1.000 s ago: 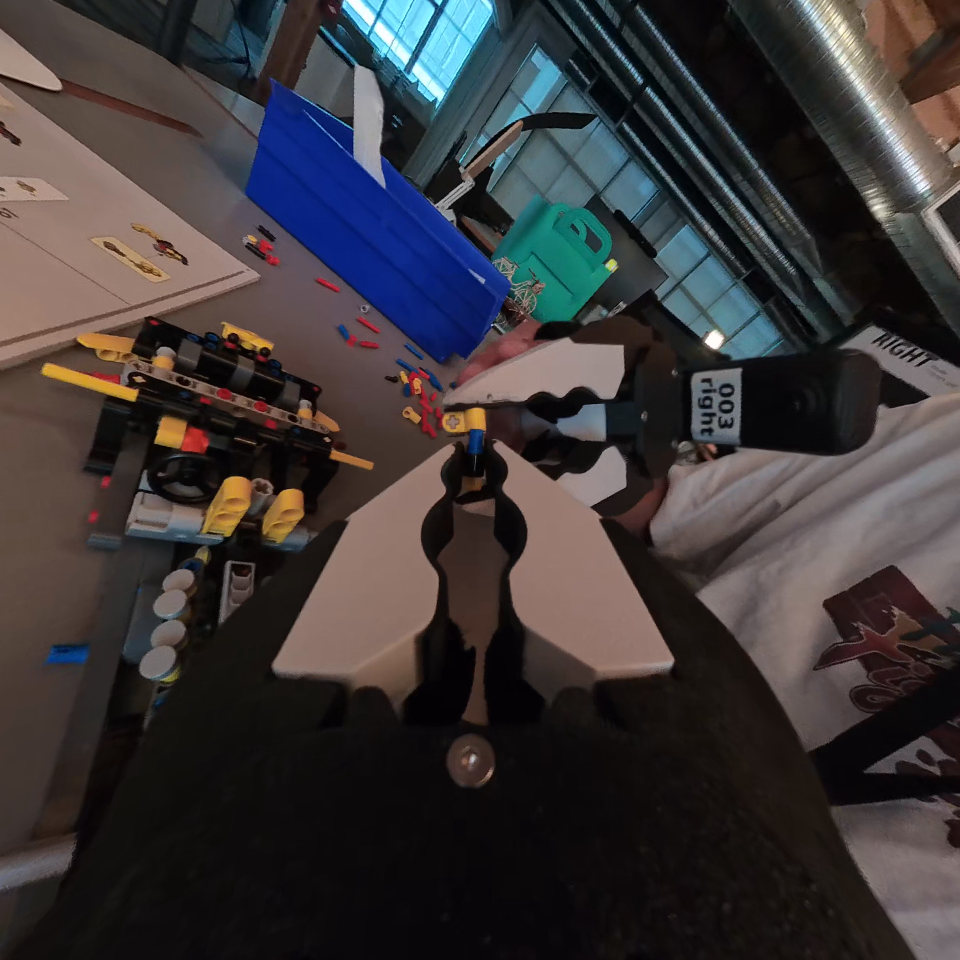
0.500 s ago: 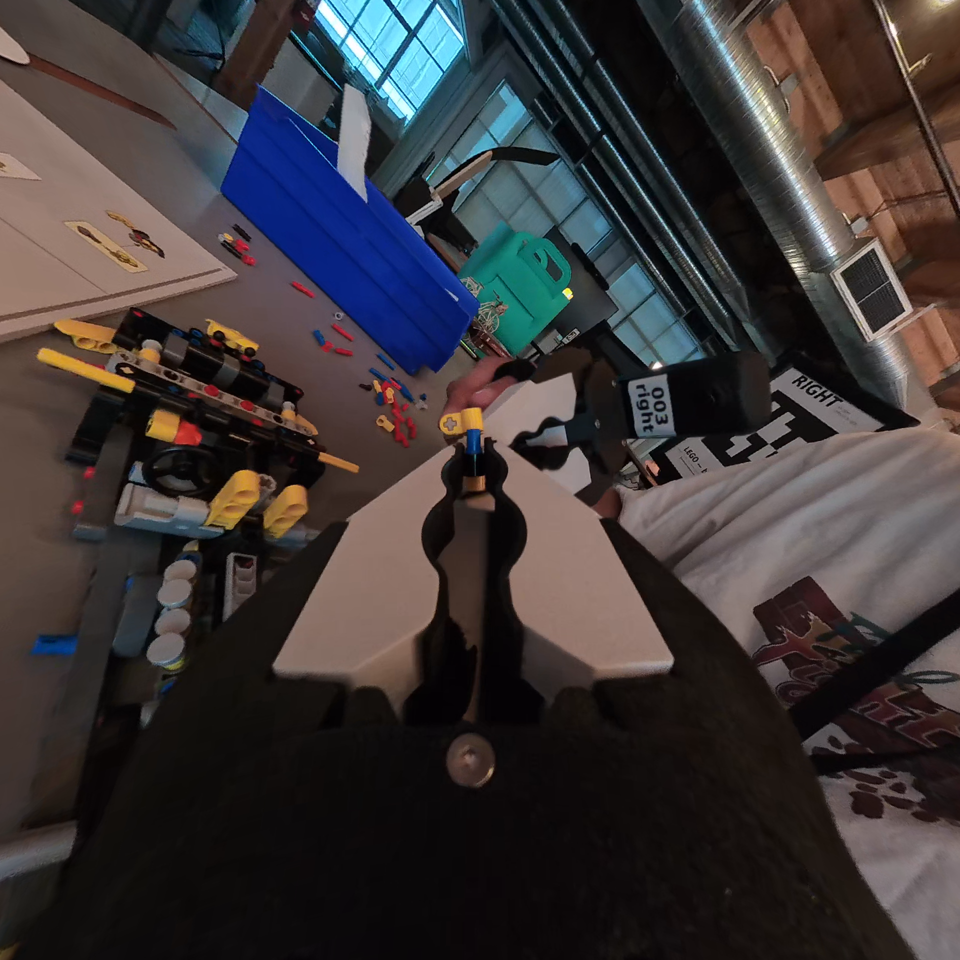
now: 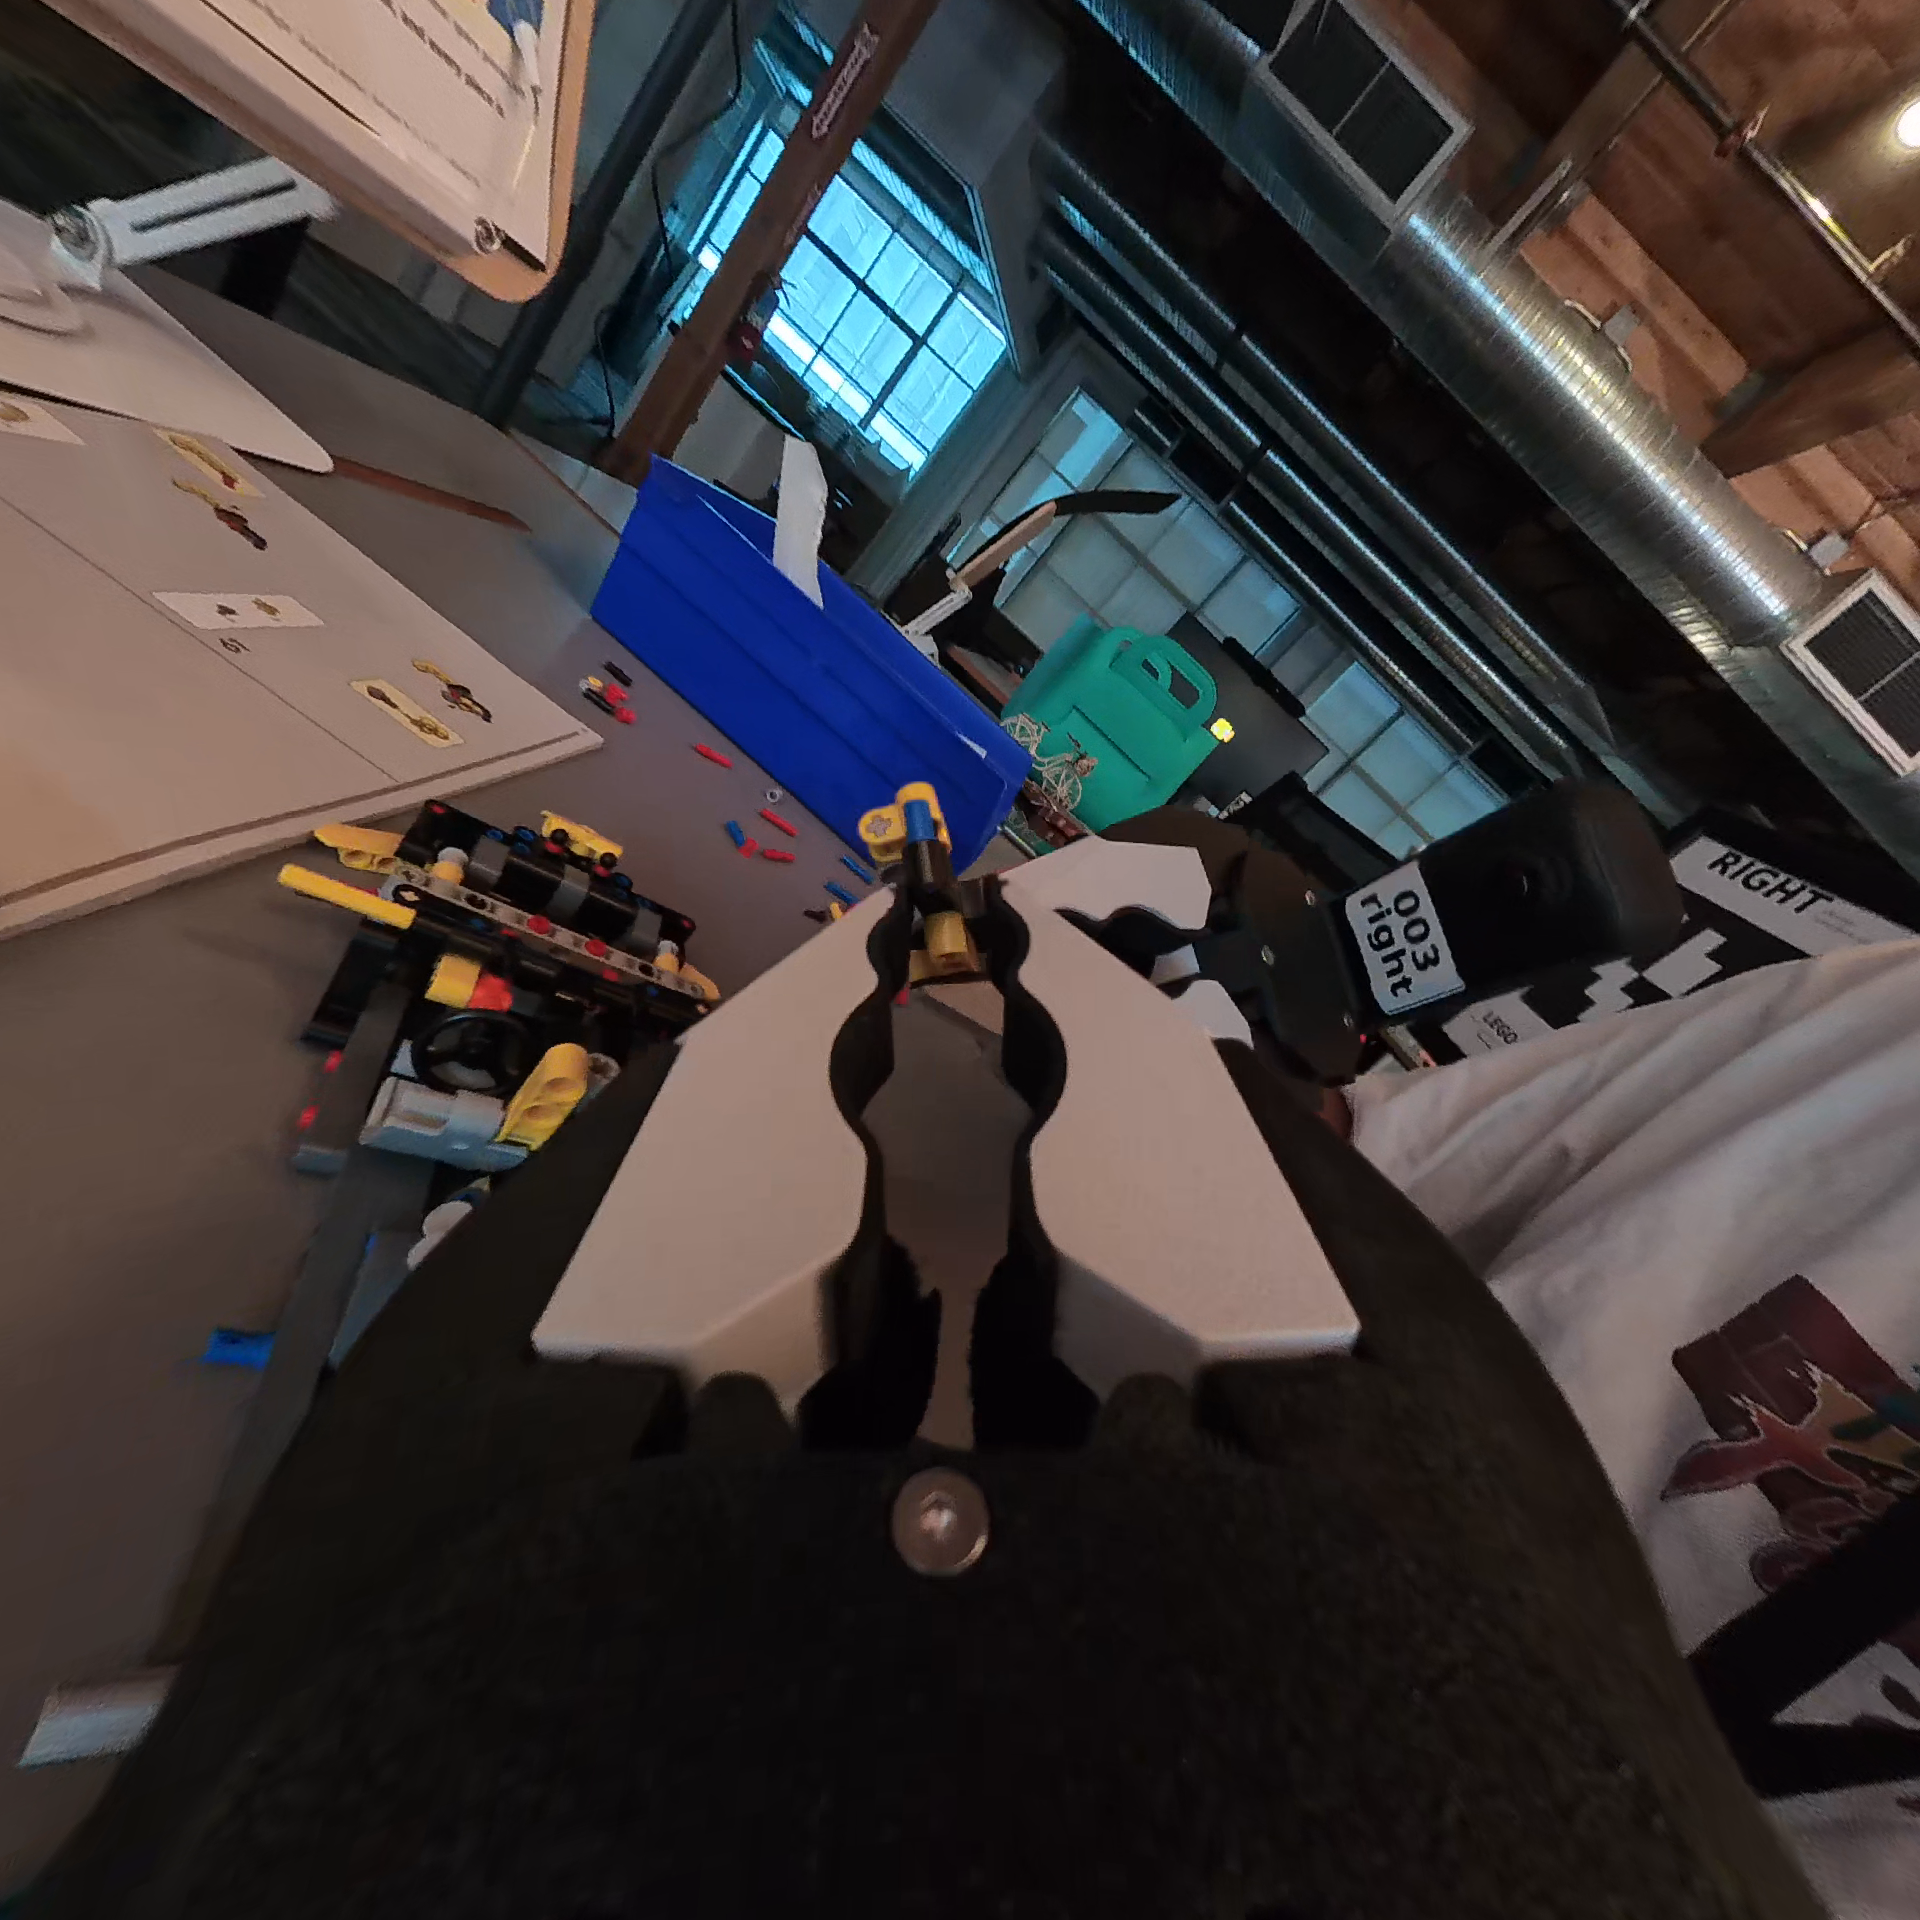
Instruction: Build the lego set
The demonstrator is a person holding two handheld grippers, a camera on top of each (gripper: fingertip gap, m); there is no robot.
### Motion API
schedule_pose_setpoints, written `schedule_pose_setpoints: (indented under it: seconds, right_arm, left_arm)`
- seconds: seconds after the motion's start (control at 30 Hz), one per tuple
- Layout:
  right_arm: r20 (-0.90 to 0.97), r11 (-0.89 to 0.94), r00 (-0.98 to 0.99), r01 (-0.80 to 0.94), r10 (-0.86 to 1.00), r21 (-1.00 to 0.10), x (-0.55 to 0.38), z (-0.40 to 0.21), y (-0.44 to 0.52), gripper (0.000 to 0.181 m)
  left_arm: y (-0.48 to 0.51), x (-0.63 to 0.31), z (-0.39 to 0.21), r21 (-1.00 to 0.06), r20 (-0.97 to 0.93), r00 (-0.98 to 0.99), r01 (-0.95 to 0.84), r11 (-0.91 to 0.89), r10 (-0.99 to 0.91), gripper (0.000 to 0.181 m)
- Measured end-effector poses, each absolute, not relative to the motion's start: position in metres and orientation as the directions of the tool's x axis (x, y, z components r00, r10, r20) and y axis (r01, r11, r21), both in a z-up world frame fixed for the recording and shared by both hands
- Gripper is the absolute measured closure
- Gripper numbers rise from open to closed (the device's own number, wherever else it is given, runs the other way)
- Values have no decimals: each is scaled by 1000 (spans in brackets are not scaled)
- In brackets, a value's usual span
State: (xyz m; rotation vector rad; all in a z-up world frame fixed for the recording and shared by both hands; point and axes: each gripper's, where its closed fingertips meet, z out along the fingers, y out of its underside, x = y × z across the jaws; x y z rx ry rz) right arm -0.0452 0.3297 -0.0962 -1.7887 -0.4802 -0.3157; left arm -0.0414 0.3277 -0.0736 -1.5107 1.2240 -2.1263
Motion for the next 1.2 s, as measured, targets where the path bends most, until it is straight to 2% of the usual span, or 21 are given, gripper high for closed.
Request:
schedule_pose_setpoints:
  seconds: [0.17,0.43,0.6,0.67,0.73,0.8,0.93,1.03,1.2]
  right_arm:
    - [447,-213,888,460,109,-862,-42,-91,333,174]
    - [425,-203,901,434,92,-878,-40,-88,334,174]
    - [376,-164,909,404,179,-900,-51,-88,328,170]
    - [286,-128,901,342,325,-931,-61,-88,315,158]
    - [138,-112,890,205,434,-972,-60,-82,299,156]
    - [-7,-112,888,49,459,-993,-46,-75,291,156]
    - [-364,-279,700,-238,615,-930,-46,-79,279,148]
    - [-499,-424,555,-269,665,-865,-57,-92,272,144]
    - [-503,-447,537,-243,677,-861,-66,-97,273,156]
  left_arm:
    - [332,-40,-70,-707,690,-423,-222,-671,-587,173]
    - [330,-39,-67,-719,674,-418,-187,-669,-609,173]
    - [323,-47,-66,-815,569,-454,-205,-542,-685,173]
    - [322,-51,-68,-858,509,-456,-198,-475,-730,173]
    - [316,-55,-75,-908,420,-465,-215,-360,-779,173]
    - [302,-60,-82,-931,361,-510,-243,-272,-781,173]
    - [276,-70,-91,-917,388,-616,-330,-224,-686,173]
    - [270,-71,-95,-920,377,-629,-338,-197,-680,173]
    - [263,-73,-103,-914,380,-641,-371,-164,-666,173]
